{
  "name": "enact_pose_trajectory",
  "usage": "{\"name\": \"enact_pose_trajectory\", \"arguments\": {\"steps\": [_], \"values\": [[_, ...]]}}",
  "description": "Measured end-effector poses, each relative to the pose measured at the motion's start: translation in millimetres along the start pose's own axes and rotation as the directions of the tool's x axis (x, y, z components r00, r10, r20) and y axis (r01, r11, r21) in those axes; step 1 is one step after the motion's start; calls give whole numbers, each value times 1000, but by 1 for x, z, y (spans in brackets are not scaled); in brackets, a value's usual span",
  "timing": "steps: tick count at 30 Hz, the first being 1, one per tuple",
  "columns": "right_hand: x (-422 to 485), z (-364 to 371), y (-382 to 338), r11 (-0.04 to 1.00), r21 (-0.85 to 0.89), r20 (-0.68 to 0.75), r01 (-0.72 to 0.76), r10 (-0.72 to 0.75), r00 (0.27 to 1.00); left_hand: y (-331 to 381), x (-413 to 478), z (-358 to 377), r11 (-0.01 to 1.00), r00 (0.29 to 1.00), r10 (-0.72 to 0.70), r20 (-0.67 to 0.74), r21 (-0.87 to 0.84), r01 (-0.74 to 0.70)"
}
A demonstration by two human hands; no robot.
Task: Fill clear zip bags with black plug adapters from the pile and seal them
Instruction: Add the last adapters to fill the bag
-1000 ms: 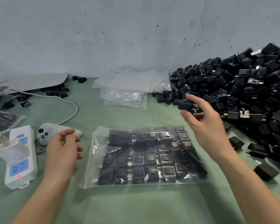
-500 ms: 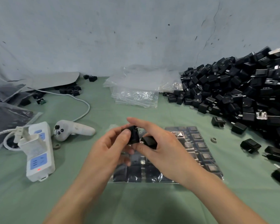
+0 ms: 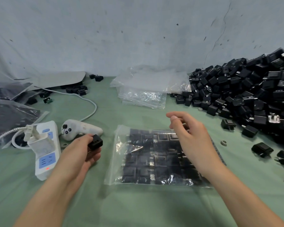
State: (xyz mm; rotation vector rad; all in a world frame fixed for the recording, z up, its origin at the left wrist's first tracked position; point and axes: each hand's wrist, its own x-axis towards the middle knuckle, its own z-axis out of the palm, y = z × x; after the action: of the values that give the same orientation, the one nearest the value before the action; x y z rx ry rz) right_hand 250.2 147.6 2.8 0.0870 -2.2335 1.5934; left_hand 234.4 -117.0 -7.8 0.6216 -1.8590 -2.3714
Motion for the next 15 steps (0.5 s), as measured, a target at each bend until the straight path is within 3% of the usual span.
{"name": "enact_pose_trajectory", "arguments": {"steps": [6, 15], "values": [[5, 3, 3, 1000, 19, -41, -12, 13, 999, -5, 3, 2, 998, 997, -52, 52, 25, 51], [4, 4, 4, 1000, -28, -34, -5, 4, 999, -11, 6, -1, 984, 985, -43, 166, 179, 13]]}}
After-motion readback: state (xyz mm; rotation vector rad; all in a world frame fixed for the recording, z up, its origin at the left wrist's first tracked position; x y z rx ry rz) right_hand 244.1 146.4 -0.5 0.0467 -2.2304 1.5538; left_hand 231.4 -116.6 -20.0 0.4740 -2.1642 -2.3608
